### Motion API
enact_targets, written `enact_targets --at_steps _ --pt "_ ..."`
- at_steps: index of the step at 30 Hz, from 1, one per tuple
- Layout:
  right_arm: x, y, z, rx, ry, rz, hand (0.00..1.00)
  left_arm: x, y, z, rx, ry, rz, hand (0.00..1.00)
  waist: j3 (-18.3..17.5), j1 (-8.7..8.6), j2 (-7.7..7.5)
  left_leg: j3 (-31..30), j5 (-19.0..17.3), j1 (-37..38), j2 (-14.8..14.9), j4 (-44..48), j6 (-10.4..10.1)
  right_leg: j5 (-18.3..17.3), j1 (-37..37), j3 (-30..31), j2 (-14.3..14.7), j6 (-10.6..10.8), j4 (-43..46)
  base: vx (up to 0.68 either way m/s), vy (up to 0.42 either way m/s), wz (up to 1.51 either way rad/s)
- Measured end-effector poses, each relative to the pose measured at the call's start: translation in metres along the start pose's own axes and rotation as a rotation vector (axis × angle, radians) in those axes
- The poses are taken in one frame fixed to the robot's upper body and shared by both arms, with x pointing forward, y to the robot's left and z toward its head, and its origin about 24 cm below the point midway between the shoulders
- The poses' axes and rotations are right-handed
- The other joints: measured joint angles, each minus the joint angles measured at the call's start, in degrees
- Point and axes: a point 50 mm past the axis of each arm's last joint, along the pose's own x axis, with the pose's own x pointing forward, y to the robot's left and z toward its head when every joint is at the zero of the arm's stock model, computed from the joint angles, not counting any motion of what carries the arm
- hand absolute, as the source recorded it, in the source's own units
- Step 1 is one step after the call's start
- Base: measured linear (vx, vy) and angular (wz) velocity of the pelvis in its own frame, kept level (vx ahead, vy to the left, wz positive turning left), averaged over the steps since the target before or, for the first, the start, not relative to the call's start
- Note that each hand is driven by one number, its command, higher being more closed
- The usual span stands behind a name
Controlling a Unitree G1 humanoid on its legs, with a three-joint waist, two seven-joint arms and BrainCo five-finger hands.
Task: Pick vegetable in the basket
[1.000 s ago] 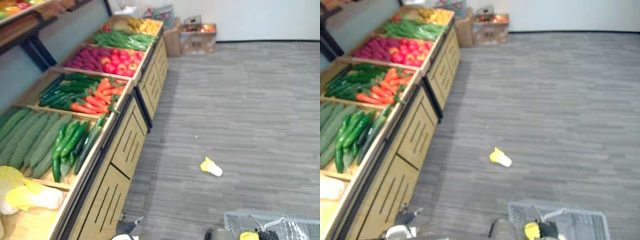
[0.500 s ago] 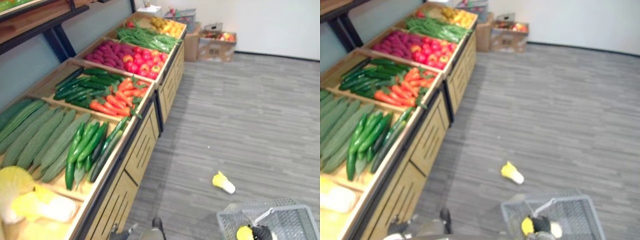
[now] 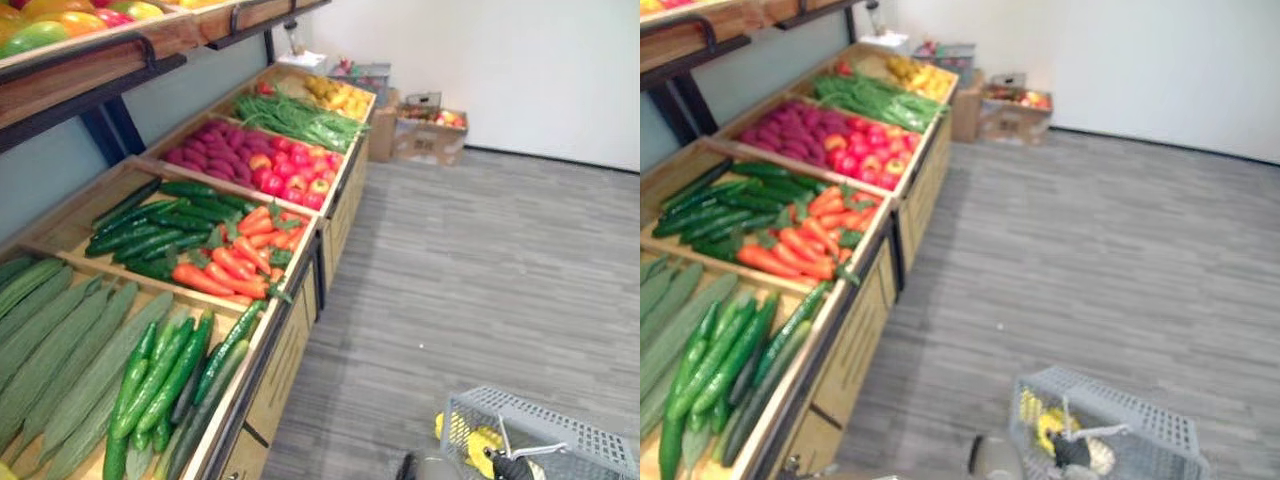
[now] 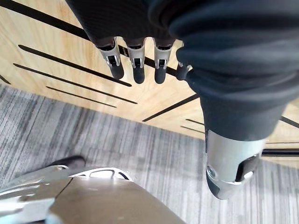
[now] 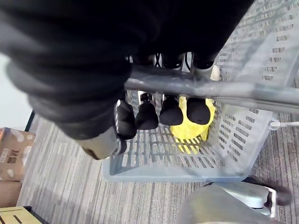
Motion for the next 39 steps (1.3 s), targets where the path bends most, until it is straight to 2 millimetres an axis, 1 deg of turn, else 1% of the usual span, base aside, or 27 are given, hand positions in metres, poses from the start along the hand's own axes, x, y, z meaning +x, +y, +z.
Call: enact_targets --at_steps 1,2,3,4,5,7,9,12,13,14,16,18,20,21,22,24,25,27,28,30,31,32,33,34,36,38,39 --pt "0.0 0.0 0.0 0.005 0.001 -0.002 1.0 0.0 0.0 0.0 -0.009 0.001 0.004 0.0 0.1 0.0 0.0 -0.2 -0.4 0.2 0.2 0.0 -0.8 1.4 0.1 0.8 0.2 -0.2 -4.0 0.31 -0.218 0.14" --pt "0.0 0.0 0.0 0.007 0.003 -0.003 1.0 0.0 -0.001 0.0 -0.017 0.001 0.004 0.0 0.5 -0.03 -0.23 -0.4 -1.0 1.1 1.1 0.2 -2.0 7.4 0.6 1.3 0.7 -0.3 -6.9 0.38 -0.302 -0.14" --pt "0.001 -0.002 0.003 0.003 -0.002 -0.006 1.0 -0.001 -0.005 -0.001 -0.041 0.01 0.002 0.0 1.1 0.34 2.21 -0.8 -0.9 2.0 3.7 0.4 -3.3 6.8 1.4 1.0 3.9 -1.4 -6.5 0.38 -0.312 -0.27" --pt "0.002 -0.002 0.005 0.003 -0.014 -0.008 1.0 -0.003 -0.011 -0.002 -0.061 0.016 -0.004 0.0 1.4 0.41 2.5 -1.3 -0.7 2.0 5.1 0.6 -3.7 4.4 1.1 0.4 5.2 -1.7 -5.9 0.44 -0.378 -0.33" --pt "0.002 -0.003 0.008 0.004 -0.024 -0.01 1.0 -0.002 -0.015 0.003 -0.062 0.005 -0.008 0.0 1.6 0.41 3.54 -2.2 0.1 2.4 6.4 0.7 -4.6 2.1 0.6 0.0 6.5 -2.5 -4.1 0.33 -0.307 -0.16" --pt "0.001 -0.004 0.003 0.004 -0.009 -0.015 1.0 0.0 -0.02 0.013 -0.072 -0.021 -0.018 0.0 1.7 0.15 3.86 -3.5 2.0 2.6 7.7 1.9 -5.2 -1.4 0.8 -1.1 7.4 -4.0 -1.5 0.35 -0.335 0.05" --pt "-0.001 -0.004 -0.002 0.005 0.006 -0.015 1.0 0.001 -0.02 0.017 -0.093 -0.034 -0.01 0.0 1.8 -0.37 3.64 -5.6 3.5 1.4 8.9 7.1 -4.5 -3.9 2.5 -1.6 7.9 -4.7 -0.6 0.25 -0.251 0.1" --pt "-0.005 -0.009 -0.012 -0.001 0.038 -0.024 1.0 0.001 -0.017 0.02 -0.141 -0.041 0.014 0.0 1.9 -0.37 3.57 -10.3 9.6 -5.8 10.7 25.9 -2.8 -6.4 6.8 -1.9 8.5 -5.3 -0.7 0.22 -0.187 0.03" --pt "-0.006 -0.01 -0.016 -0.004 0.047 -0.025 1.0 0.002 -0.016 0.019 -0.147 -0.038 0.02 0.0 1.9 -0.3 3.48 -11.6 13.2 -8.9 11.2 32.6 -2.4 -7.1 8.4 -1.5 8.7 -5.7 -1.2 0.24 -0.151 -0.12" --pt "-0.007 -0.01 -0.017 -0.006 0.053 -0.025 1.0 0.001 -0.013 0.018 -0.178 -0.031 0.032 0.0 1.9 -0.14 3.51 -13.0 12.2 -13.6 11.3 42.5 -2.2 -8.3 10.9 -1.0 9.4 -6.6 -2.1 0.23 -0.133 -0.18" --pt "-0.007 -0.012 -0.018 -0.01 0.057 -0.03 1.0 0.001 -0.012 0.017 -0.189 -0.03 0.039 0.0 1.9 0.03 3.31 -13.3 9.1 -17.4 10.3 46.9 -2.7 -8.4 13.8 -0.4 9.7 -6.7 -4.1 0.25 -0.102 -0.21" --pt "-0.006 -0.014 -0.017 -0.008 0.058 -0.036 1.0 0.001 -0.014 0.019 -0.195 -0.039 0.039 0.0 2.0 1.49 3.12 -12.7 4.8 -22.1 6.7 42.7 -2.7 -8.4 17.0 1.2 10.1 -5.7 -6.8 0.26 -0.044 -0.34" --pt "-0.005 -0.013 -0.015 -0.007 0.052 -0.034 1.0 0.001 -0.014 0.02 -0.195 -0.041 0.04 0.0 2.0 1.71 2.9 -12.4 3.7 -23.2 5.3 36.7 -2.7 -8.7 18.0 1.9 10.1 -5.2 -7.5 0.18 0.032 -0.32" --pt "-0.004 -0.011 -0.011 -0.004 0.041 -0.029 1.0 0.0 -0.013 0.019 -0.194 -0.043 0.041 0.0 1.9 1.83 2.74 -11.4 3.8 -23.3 4.1 26.7 -2.4 -9.0 18.9 2.9 10.0 -4.8 -8.1 0.24 0.089 -0.37" --pt "-0.004 -0.01 -0.01 -0.006 0.035 -0.027 1.0 0.0 -0.014 0.019 -0.193 -0.043 0.04 0.0 1.9 1.86 2.72 -11.0 4.3 -23.2 3.8 22.5 -2.2 -9.2 19.0 3.3 10.0 -4.4 -8.1 0.32 0.144 -0.38" --pt "-0.003 -0.011 -0.008 -0.009 0.027 -0.027 1.0 0.0 -0.015 0.018 -0.191 -0.041 0.038 0.0 1.8 2.08 2.94 -8.6 9.3 -22.0 3.1 11.3 0.6 -10.7 19.9 4.9 10.0 -2.4 -7.8 0.31 0.186 -0.35" --pt "-0.003 -0.011 -0.008 -0.01 0.025 -0.029 1.0 -0.001 -0.016 0.018 -0.187 -0.041 0.035 0.0 1.7 2.14 3.14 -7.6 11.0 -21.3 3.2 9.8 1.2 -11.3 20.3 5.2 10.0 -2.0 -7.5 0.4 0.284 -0.34" --pt "-0.007 -0.011 -0.015 -0.007 0.041 -0.028 1.0 0.001 -0.007 0.018 -0.129 -0.051 0.041 0.0 -0.3 2.9 0.81 -4.2 9.8 -19.3 0.5 8.0 2.3 -13.0 21.0 7.0 6.7 -0.1 -6.6 0.34 0.243 -0.34" --pt "-0.008 -0.009 -0.015 -0.003 0.041 -0.025 1.0 0.001 -0.005 0.018 -0.114 -0.055 0.043 0.0 -0.8 3.01 0.32 -3.8 9.2 -18.9 -0.3 7.6 2.6 -13.2 20.9 7.1 5.8 0.2 -6.0 0.34 0.224 -0.23" --pt "-0.009 -0.009 -0.016 0.01 0.041 -0.033 1.0 0.003 -0.004 0.02 -0.067 -0.063 0.032 0.0 -0.6 3.1 -0.46 -3.5 6.2 -16.3 -2.3 6.3 3.2 -13.4 17.7 7.1 3.6 1.5 4.5 0.32 0.244 -0.06" --pt "-0.01 -0.01 -0.017 0.011 0.042 -0.036 1.0 0.004 -0.004 0.02 -0.042 -0.061 0.022 0.0 -0.4 3.06 -0.56 -3.7 4.7 -14.3 -3.1 6.4 3.7 -10.9 13.2 7.2 2.2 4.8 16.8 0.27 0.205 0.13" --pt "-0.011 -0.011 -0.021 0.009 0.051 -0.035 1.0 0.004 -0.004 0.021 -0.011 -0.066 0.01 0.0 -0.5 2.93 -0.69 -4.5 3.2 -12.2 -3.5 6.9 4.1 -4.7 9.2 8.5 1.4 6.0 27.1 0.3 0.181 0.29" --pt "-0.012 -0.011 -0.024 0.008 0.059 -0.034 1.0 0.004 -0.004 0.021 0.009 -0.068 0.002 0.0 -0.3 2.6 -0.14 -5.4 2.5 -11.4 -3.4 7.6 4.7 -1.5 7.6 8.8 1.3 7.0 31.4 0.34 0.107 0.56" --pt "-0.015 -0.011 -0.029 0.011 0.074 -0.035 1.0 0.005 -0.002 0.021 0.027 -0.07 -0.003 0.0 -0.2 1.95 -0.32 -7.3 1.1 -9.9 -3.1 8.7 5.2 -0.6 5.7 8.7 1.3 7.4 37.3 0.34 0.015 0.77" --pt "-0.016 -0.014 -0.031 0.022 0.084 -0.049 1.0 0.004 -0.001 0.019 0.028 -0.066 -0.002 0.0 -0.2 1.36 -0.32 -10.0 0.0 -7.9 -2.6 9.3 4.7 -1.8 2.3 8.0 1.4 5.8 41.3 0.35 -0.053 0.78" --pt "-0.015 -0.02 -0.031 0.056 0.088 -0.081 1.0 0.004 -0.003 0.019 0.011 -0.061 -0.001 0.0 -0.1 1.3 0.2 -13.6 -0.1 -4.7 -1.3 7.2 4.6 -3.5 -0.3 6.6 1.1 3.1 35.5 0.37 -0.138 0.81" --pt "-0.015 -0.02 -0.032 0.061 0.09 -0.085 1.0 0.004 -0.004 0.018 0.002 -0.058 -0.001 0.0 -0.1 1.28 0.4 -14.6 -0.1 -3.8 -0.9 6.6 4.5 -3.8 -0.3 6.5 1.1 2.5 32.7 0.37 -0.202 0.9"
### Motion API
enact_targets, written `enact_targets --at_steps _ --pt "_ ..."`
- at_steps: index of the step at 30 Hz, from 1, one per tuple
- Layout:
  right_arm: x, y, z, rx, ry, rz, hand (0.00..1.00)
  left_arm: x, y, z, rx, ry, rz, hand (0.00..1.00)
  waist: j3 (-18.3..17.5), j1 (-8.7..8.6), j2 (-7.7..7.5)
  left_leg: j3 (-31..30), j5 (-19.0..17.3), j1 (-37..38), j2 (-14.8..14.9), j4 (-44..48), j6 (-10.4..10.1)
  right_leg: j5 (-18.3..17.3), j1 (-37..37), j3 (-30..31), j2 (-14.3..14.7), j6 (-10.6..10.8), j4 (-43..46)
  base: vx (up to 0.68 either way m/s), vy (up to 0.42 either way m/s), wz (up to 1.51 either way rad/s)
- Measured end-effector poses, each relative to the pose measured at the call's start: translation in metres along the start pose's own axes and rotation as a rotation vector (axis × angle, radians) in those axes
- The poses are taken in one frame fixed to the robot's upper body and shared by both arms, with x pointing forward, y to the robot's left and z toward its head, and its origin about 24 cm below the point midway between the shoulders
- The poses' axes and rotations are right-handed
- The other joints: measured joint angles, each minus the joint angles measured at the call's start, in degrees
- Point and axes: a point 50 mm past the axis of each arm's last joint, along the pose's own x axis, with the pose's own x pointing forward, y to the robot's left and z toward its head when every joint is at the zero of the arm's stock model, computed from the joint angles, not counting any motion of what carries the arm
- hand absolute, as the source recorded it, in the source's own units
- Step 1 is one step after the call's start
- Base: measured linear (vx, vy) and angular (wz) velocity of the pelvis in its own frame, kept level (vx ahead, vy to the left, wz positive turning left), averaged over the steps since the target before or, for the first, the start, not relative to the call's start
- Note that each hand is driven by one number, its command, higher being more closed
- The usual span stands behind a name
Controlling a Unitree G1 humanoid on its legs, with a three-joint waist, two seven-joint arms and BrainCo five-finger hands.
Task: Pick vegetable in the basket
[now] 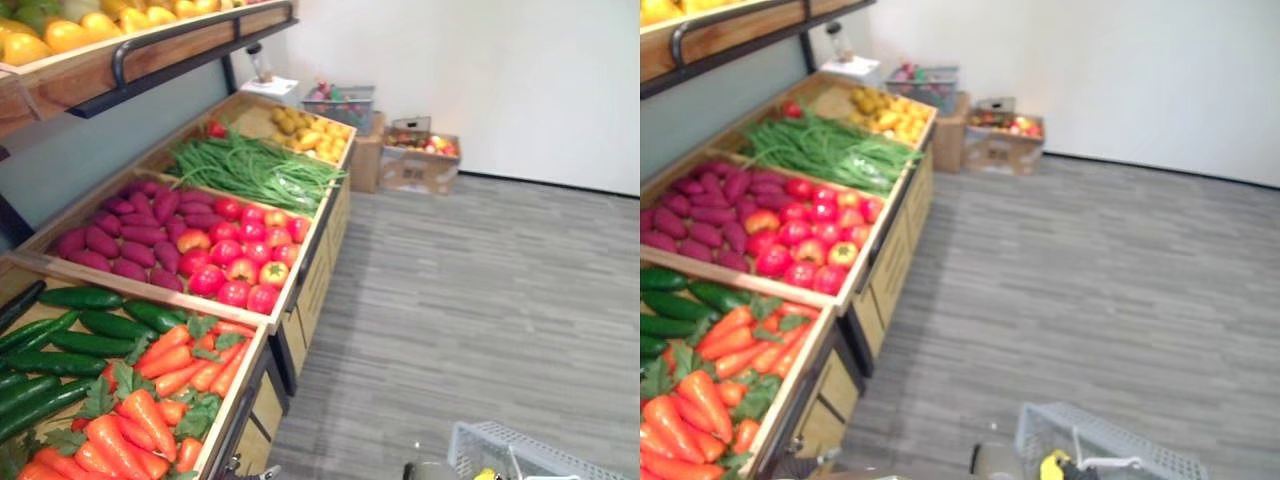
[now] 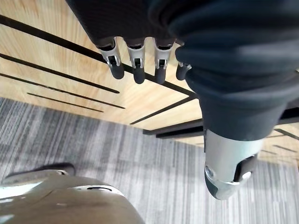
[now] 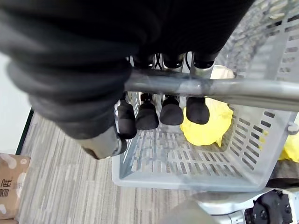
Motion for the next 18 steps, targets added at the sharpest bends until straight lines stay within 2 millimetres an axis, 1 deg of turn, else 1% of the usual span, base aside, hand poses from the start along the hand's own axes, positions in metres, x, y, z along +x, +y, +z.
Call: enact_targets --at_steps 1,2,3,4,5,6,7,8,9,10,11,12,13,14,15,17,18 --pt "-0.001 0.0 -0.003 -0.001 0.011 0.001 1.0 0.0 0.0 -0.001 -0.033 0.01 0.01 0.0 -0.1 0.02 0.25 -2.2 0.0 0.9 1.1 -0.8 -0.1 -0.2 0.4 0.6 0.1 -0.3 -7.7 0.41 -0.342 1.06" --pt "-0.002 0.0 -0.007 -0.002 0.027 0.002 1.0 0.0 0.0 -0.001 -0.073 0.015 0.025 0.0 -0.1 0.05 0.38 -5.3 -0.6 0.9 2.0 -0.8 -1.2 -0.2 1.1 3.6 0.6 -0.4 -16.6 0.4 -0.379 1.2" --pt "-0.002 0.0 -0.009 -0.004 0.035 0.002 1.0 0.0 -0.001 0.0 -0.097 0.017 0.031 0.0 -0.2 0.03 0.55 -7.2 -1.5 0.3 2.6 -0.5 -2.8 -0.1 1.6 6.2 1.2 -0.3 -21.0 0.32 -0.372 1.3" --pt "-0.003 0.0 -0.012 -0.004 0.048 0.001 1.0 0.001 0.0 0.003 -0.128 0.014 0.046 0.0 -0.3 0.15 0.24 -10.5 -3.1 -1.0 3.0 0.6 -5.1 0.3 3.0 11.1 1.8 0.1 -27.7 0.29 -0.489 1.78" --pt "-0.006 0.001 -0.021 -0.005 0.083 0.005 1.0 0.004 0.005 0.009 -0.168 0.003 0.072 0.0 -0.5 0.54 -1.11 -16.4 -6.0 -3.9 2.9 3.9 -7.6 -1.1 6.3 19.3 2.1 4.5 -35.0 0.23 -0.41 1.8" --pt "-0.006 0.001 -0.023 -0.006 0.101 0.004 1.0 0.004 0.001 0.011 -0.198 0.007 0.071 0.0 -0.4 1.47 0.13 -18.8 -6.9 -4.1 4.1 4.6 -8.4 -2.3 6.6 17.0 3.0 5.7 -33.1 0.25 -0.522 1.89" --pt "-0.006 -0.005 -0.027 -0.007 0.123 -0.013 1.0 0.002 -0.006 0.01 -0.231 0.016 0.065 0.0 -0.5 1.71 1.42 -22.0 -5.9 -5.4 5.6 5.0 -8.7 -4.5 7.2 12.7 3.6 4.9 -31.4 0.16 -0.379 1.61" --pt "-0.008 -0.007 -0.032 -0.006 0.141 -0.021 1.0 0.002 -0.008 0.01 -0.257 0.019 0.069 0.0 -0.8 1.91 1.73 -24.6 -3.9 -6.9 5.5 5.3 -8.4 -6.8 7.2 8.9 2.5 4.2 -28.4 0.22 -0.582 2.34" --pt "-0.01 -0.007 -0.037 -0.007 0.163 -0.022 1.0 0.0 -0.013 0.01 -0.276 0.022 0.067 0.0 -1.0 2.42 1.85 -27.4 -0.6 -8.1 5.6 4.2 -8.6 -9.6 7.8 3.8 1.2 2.6 -24.5 0.18 -0.541 2.15" --pt "-0.01 -0.009 -0.039 -0.01 0.175 -0.03 1.0 0.0 -0.013 0.01 -0.288 0.022 0.072 0.0 -1.0 2.5 2.24 -28.4 0.6 -8.5 6.1 3.5 -8.7 -10.1 8.4 1.3 0.6 2.1 -24.1 0.13 -0.422 2.3" --pt "-0.008 -0.008 -0.037 -0.017 0.173 -0.023 1.0 -0.001 -0.013 0.007 -0.319 0.032 0.08 0.0 -1.0 2.77 2.55 -29.7 4.2 -10.6 6.6 2.1 -8.4 -10.8 9.9 -4.1 -0.2 1.0 -24.1 0.09 -0.293 1.69" --pt "-0.008 -0.007 -0.036 -0.017 0.172 -0.022 1.0 -0.001 -0.013 0.009 -0.323 0.029 0.081 0.0 -1.1 2.94 2.42 -29.6 6.7 -11.8 6.7 1.2 -8.1 -10.8 10.4 -6.5 -0.6 0.8 -24.5 0.06 -0.309 2.25" --pt "-0.006 -0.007 -0.032 -0.018 0.159 -0.023 1.0 0.0 -0.011 0.012 -0.333 0.02 0.089 0.0 -1.0 2.67 2.06 -27.4 10.8 -13.8 6.9 -0.3 -7.5 -10.8 12.2 -11.5 -2.0 0.7 -25.9 0.02 -0.3 2.23" --pt "-0.004 -0.009 -0.029 -0.02 0.148 -0.032 1.0 0.001 -0.01 0.013 -0.356 0.022 0.096 0.0 -0.9 2.54 1.92 -20.9 11.4 -16.2 7.2 1.0 -7.2 -10.8 14.2 -16.6 -3.1 -0.2 -27.5 0.0 -0.242 2.14" --pt "-0.003 -0.009 -0.026 -0.019 0.141 -0.038 1.0 0.001 -0.01 0.011 -0.365 0.028 0.099 0.0 -0.9 2.57 1.89 -16.4 11.3 -16.8 7.4 2.0 -7.1 -10.6 15.2 -18.6 -3.5 -0.4 -28.2 -0.02 -0.089 1.82" --pt "0.002 -0.008 -0.014 0.01 0.102 -0.049 1.0 -0.001 -0.008 0.002 -0.379 0.072 0.107 0.0 -0.9 2.54 1.79 5.6 10.3 -15.0 9.2 3.8 -5.4 -10.3 19.2 -24.9 -4.6 -1.0 -31.1 -0.02 -0.032 1.42" --pt "0.003 -0.009 -0.011 0.022 0.089 -0.054 1.0 -0.001 -0.008 0.0 -0.381 0.078 0.109 0.0 -0.9 2.45 1.79 9.7 9.8 -14.3 9.5 3.2 -5.4 -10.1 19.7 -25.7 -4.7 -1.0 -31.6 -0.03 0.044 1.13"
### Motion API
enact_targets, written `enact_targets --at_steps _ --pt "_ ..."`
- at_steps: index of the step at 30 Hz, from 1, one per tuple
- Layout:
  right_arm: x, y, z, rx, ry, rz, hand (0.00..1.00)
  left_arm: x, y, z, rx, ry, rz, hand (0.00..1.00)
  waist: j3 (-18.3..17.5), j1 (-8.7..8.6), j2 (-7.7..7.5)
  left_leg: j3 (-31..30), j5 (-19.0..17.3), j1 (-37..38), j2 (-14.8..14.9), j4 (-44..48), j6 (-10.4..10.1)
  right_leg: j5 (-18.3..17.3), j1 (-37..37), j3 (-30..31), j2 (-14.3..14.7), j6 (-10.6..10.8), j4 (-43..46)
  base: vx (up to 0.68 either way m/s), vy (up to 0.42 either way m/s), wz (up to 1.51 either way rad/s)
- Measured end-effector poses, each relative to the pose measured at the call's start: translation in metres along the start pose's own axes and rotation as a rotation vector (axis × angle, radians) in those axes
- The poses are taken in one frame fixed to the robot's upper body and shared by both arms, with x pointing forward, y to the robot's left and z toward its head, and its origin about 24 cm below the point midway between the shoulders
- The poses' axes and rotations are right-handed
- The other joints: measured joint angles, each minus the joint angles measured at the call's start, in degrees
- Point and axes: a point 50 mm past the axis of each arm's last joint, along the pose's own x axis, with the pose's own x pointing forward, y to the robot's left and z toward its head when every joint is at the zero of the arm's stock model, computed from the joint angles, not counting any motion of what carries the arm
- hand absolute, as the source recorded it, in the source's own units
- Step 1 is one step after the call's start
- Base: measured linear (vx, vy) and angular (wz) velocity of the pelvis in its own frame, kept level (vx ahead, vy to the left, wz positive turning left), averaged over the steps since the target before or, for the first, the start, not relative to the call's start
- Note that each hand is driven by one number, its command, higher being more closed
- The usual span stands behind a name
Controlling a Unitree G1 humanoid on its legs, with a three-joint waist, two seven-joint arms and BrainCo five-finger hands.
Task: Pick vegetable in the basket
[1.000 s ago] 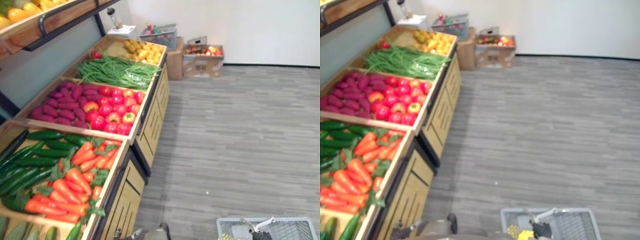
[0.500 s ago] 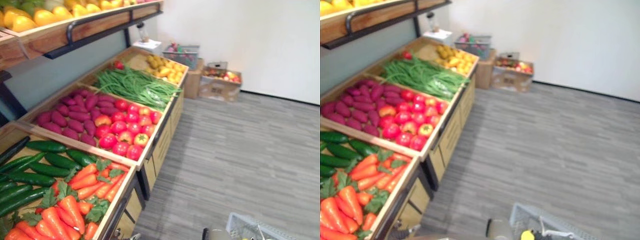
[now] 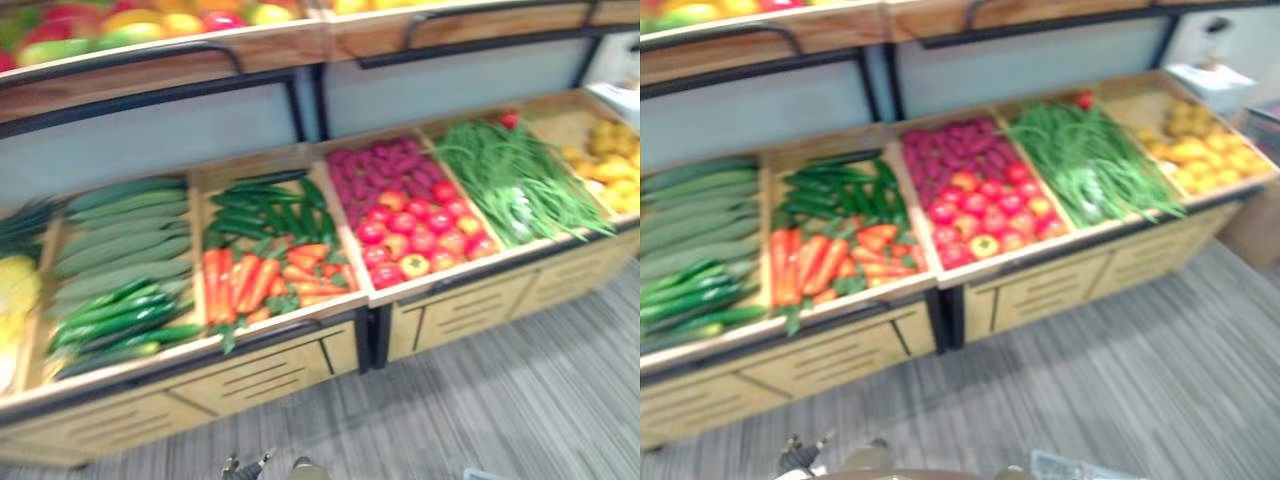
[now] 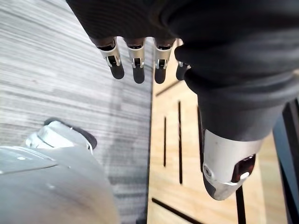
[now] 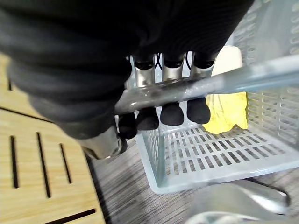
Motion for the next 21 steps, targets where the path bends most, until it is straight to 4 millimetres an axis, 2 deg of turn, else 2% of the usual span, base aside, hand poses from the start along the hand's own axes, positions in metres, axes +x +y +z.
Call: enact_targets --at_steps 1,3,4,5,8,11,15,16,17,18,20,21 --pt "0.002 0.0 0.006 0.022 -0.018 -0.007 1.0 0.0 0.004 -0.005 -0.003 0.021 0.012 0.0 0.0 0.11 -0.33 3.1 0.3 1.0 -0.4 -1.9 -0.5 0.4 0.6 -1.5 -0.6 0.5 -0.8 -0.06 0.093 0.8" --pt "0.005 -0.002 0.018 0.035 -0.064 -0.009 1.0 -0.003 0.008 -0.019 0.002 0.076 0.022 0.0 0.0 0.22 -0.44 2.8 2.7 1.9 -2.5 -5.7 -0.6 1.3 1.9 -2.2 -0.9 1.3 -3.1 -0.08 0.116 0.52" --pt "0.007 -0.002 0.025 0.05 -0.078 -0.006 1.0 -0.005 0.015 -0.028 0.001 0.107 0.034 0.0 -0.2 -0.42 -0.39 1.7 4.4 2.6 -3.9 -8.7 -0.2 1.8 2.9 -1.9 0.1 2.0 -6.0 -0.06 0.121 0.7" --pt "0.008 -0.001 0.025 0.055 -0.076 -0.003 1.0 -0.005 0.02 -0.033 0.005 0.125 0.046 0.0 -0.5 -1.42 -0.44 -0.3 6.2 2.8 -5.2 -12.0 0.2 2.7 3.5 -0.5 1.0 1.9 -8.8 -0.05 0.107 0.85" --pt "0.009 0.0 0.025 0.085 -0.058 -0.007 1.0 -0.006 0.025 -0.039 0.028 0.156 0.048 0.0 -0.9 -1.81 -1.02 -2.0 10.4 4.4 -8.1 -19.7 0.7 4.4 3.5 0.5 1.2 2.1 -11.6 0.05 0.119 0.6" --pt "0.011 0.003 0.03 0.091 -0.061 -0.002 1.0 -0.006 0.03 -0.041 0.057 0.164 0.049 0.0 -0.6 -1.84 -1.39 -1.9 11.0 5.1 -9.5 -21.1 1.2 6.0 3.8 1.0 0.5 3.3 -12.9 0.09 0.072 0.03" --pt "0.01 0.006 0.023 0.099 -0.03 0.004 1.0 -0.002 0.031 -0.034 0.119 0.135 0.029 0.0 0.2 -2.59 -2.74 -0.4 8.6 8.5 -11.3 -21.3 1.4 6.1 5.8 5.3 -0.7 3.3 -12.3 0.13 0.069 -0.16" --pt "0.01 0.006 0.023 0.102 -0.028 0.005 1.0 -0.002 0.029 -0.033 0.132 0.129 0.019 0.0 0.4 -2.61 -2.98 0.2 7.8 8.9 -11.5 -21.5 1.3 6.3 5.3 6.4 -1.1 3.1 -11.2 0.11 0.082 -0.35" --pt "0.01 0.007 0.024 0.108 -0.028 0.007 1.0 -0.001 0.027 -0.03 0.141 0.121 0.012 0.0 0.7 -2.7 -2.57 0.8 7.4 9.7 -11.4 -21.5 1.5 6.7 4.8 7.6 -1.4 2.4 -9.3 0.14 0.108 -0.38" --pt "0.011 0.003 0.025 0.116 -0.03 -0.002 1.0 -0.001 0.025 -0.029 0.161 0.113 -0.001 0.0 1.0 -2.88 -1.77 1.4 6.7 10.7 -11.0 -21.3 1.7 7.8 2.7 9.7 -1.6 0.6 -4.4 0.13 0.095 -0.28" --pt "0.01 0.004 0.023 0.133 -0.02 0.0 1.0 -0.001 0.024 -0.027 0.177 0.104 -0.011 0.0 1.2 -3.31 -1.23 1.3 6.5 11.8 -10.1 -21.1 2.3 9.6 -0.7 12.7 -1.5 -1.9 2.6 0.14 0.057 -0.11" --pt "0.01 0.006 0.022 0.14 -0.014 0.004 1.0 -0.001 0.022 -0.027 0.183 0.101 -0.018 0.0 1.2 -3.63 -0.53 1.1 6.4 12.1 -9.7 -21.1 2.4 9.2 -1.8 14.0 -1.3 -2.0 4.4 0.13 -0.013 0.13"
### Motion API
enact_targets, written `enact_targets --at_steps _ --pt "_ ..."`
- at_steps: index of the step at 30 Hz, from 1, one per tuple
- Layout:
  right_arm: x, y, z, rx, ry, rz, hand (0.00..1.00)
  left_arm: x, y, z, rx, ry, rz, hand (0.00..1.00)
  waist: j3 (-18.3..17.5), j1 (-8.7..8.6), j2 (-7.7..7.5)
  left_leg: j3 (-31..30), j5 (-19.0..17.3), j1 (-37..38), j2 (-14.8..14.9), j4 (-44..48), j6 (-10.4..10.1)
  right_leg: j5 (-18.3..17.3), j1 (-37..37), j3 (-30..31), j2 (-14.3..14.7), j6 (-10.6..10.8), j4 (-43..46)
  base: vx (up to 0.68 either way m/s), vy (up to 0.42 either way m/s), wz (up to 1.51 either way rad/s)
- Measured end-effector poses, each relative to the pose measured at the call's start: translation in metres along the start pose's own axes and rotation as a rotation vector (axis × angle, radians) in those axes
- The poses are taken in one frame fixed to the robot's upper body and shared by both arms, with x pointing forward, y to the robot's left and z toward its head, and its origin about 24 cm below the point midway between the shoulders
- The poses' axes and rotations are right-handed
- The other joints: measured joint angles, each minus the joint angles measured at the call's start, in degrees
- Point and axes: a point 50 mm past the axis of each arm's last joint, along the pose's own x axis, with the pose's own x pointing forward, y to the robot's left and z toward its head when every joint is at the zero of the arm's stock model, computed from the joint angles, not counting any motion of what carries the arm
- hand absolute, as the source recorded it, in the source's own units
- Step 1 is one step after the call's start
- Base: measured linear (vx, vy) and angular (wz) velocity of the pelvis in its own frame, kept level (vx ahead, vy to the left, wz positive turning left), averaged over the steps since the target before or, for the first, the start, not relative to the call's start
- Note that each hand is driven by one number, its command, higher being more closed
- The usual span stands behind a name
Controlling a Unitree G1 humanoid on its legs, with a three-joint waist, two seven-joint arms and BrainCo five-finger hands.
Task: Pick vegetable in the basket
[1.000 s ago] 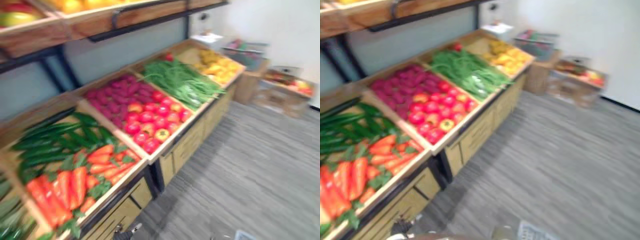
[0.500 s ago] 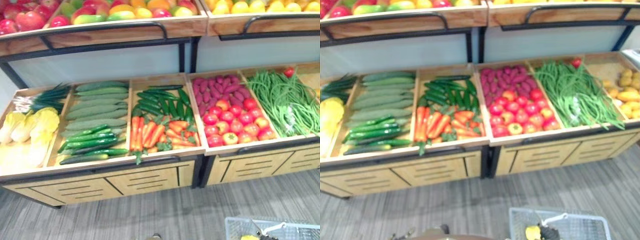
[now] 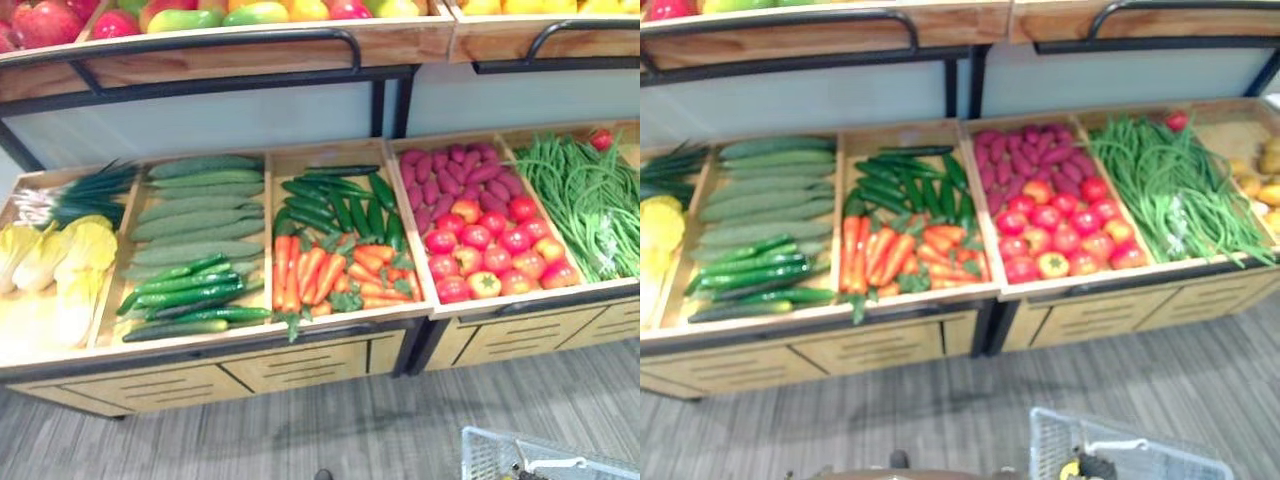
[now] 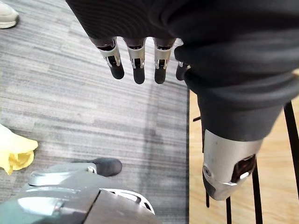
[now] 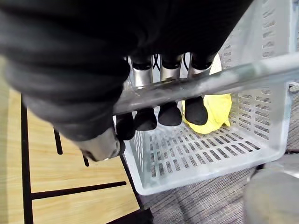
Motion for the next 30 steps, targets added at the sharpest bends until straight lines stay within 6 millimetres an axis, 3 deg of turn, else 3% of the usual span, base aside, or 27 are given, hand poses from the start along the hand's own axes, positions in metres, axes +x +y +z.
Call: enact_targets --at_steps 1,3,5,11,15,21,27,30 --pt "-0.003 0.007 -0.006 0.02 0.02 0.016 1.0 0.001 0.001 0.003 0.011 -0.011 -0.001 0.0 0.5 -0.67 -0.3 -0.6 0.0 0.3 1.0 0.0 0.0 -2.0 -0.3 2.8 1.8 0.6 -1.9 0.1 -0.069 0.2" --pt "-0.006 0.017 -0.014 0.019 0.045 0.046 1.0 0.003 0.002 0.01 0.013 -0.028 0.001 0.0 1.1 -0.65 -1.38 -0.9 0.1 0.4 2.3 0.0 -0.4 -2.6 -1.6 5.6 4.9 0.6 -8.2 0.08 -0.121 0.17" --pt "-0.009 0.02 -0.022 0.032 0.076 0.059 1.0 0.005 0.007 0.014 -0.012 -0.032 0.019 0.0 1.2 -0.76 -3.61 -1.9 0.1 0.6 1.6 0.0 -2.1 1.4 -2.8 10.0 6.8 3.4 -15.4 0.06 -0.192 0.26" --pt "-0.01 -0.007 -0.034 0.055 0.114 -0.02 1.0 -0.001 -0.009 0.0 -0.13 0.021 0.008 0.0 0.2 -0.56 1.08 -4.9 0.4 -0.2 5.5 0.0 -4.7 0.5 -0.6 5.6 10.1 2.3 -18.3 0.07 -0.148 0.24" --pt "-0.011 -0.011 -0.038 0.075 0.127 -0.036 1.0 -0.001 -0.007 -0.002 -0.183 0.034 0.012 0.0 -0.2 -0.44 0.62 -6.2 0.4 -0.5 6.6 0.0 -5.4 1.2 1.1 4.1 11.4 1.5 -20.7 0.05 -0.06 0.19" --pt "-0.01 -0.011 -0.035 0.07 0.117 -0.034 1.0 -0.001 -0.006 -0.004 -0.169 0.038 -0.005 0.0 -1.6 -0.44 0.28 -6.0 0.2 -0.5 6.0 0.0 -5.6 2.8 2.5 4.3 11.4 1.7 -23.5 0.07 0.016 0.01" --pt "-0.01 -0.006 -0.034 0.043 0.11 -0.012 1.0 0.001 -0.001 0.0 -0.121 0.019 -0.005 0.0 -1.9 -0.51 -0.29 -5.6 0.1 -0.5 5.5 0.0 -5.5 4.4 3.3 4.9 11.4 1.9 -25.6 -0.01 0.015 -0.05" --pt "-0.01 -0.007 -0.035 0.033 0.107 -0.018 1.0 0.0 0.0 0.012 -0.083 -0.061 0.058 0.0 -1.9 -0.54 -0.22 -5.5 0.3 -0.6 5.3 0.0 -5.3 5.2 3.4 5.2 11.3 2.0 -26.6 -0.06 0.022 -0.05"
